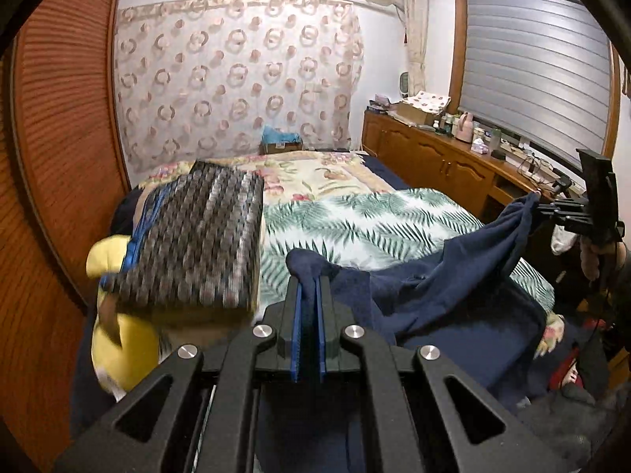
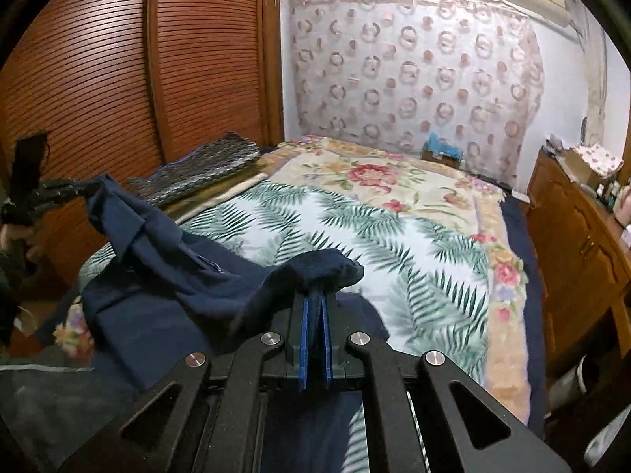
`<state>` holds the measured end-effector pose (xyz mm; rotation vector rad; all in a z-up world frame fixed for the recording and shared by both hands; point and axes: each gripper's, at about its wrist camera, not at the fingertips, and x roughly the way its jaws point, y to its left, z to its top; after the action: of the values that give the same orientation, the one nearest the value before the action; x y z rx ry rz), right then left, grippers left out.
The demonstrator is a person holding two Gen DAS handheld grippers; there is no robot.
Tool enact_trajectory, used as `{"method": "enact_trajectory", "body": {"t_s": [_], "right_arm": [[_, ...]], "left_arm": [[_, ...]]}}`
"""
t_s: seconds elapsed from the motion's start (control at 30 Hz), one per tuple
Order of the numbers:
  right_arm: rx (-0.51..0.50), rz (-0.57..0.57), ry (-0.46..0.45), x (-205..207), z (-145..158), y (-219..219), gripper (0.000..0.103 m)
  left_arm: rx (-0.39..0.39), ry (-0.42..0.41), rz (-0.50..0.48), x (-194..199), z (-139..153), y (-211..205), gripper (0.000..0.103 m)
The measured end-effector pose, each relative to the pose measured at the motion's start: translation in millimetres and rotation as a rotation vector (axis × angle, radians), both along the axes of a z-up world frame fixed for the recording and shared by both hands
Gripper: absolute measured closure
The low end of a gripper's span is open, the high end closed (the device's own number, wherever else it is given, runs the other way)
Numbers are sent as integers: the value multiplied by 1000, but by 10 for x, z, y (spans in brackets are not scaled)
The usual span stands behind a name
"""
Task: Fold small clothes
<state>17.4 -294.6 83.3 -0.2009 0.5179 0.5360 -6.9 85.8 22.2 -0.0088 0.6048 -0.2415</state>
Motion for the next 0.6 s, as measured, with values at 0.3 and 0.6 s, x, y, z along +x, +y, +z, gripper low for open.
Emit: {"method": "enact_trajectory", "body": {"t_s": [0.3,0.6], "right_arm": [[-19,-13,69,-469,-185,-236,97],[-13,-84,144,-439,-468,-313,97]], "left_arm": [[-12,62,34,-332,-348,68,96],[-34,114,54,-332,-615,122,80]]}}
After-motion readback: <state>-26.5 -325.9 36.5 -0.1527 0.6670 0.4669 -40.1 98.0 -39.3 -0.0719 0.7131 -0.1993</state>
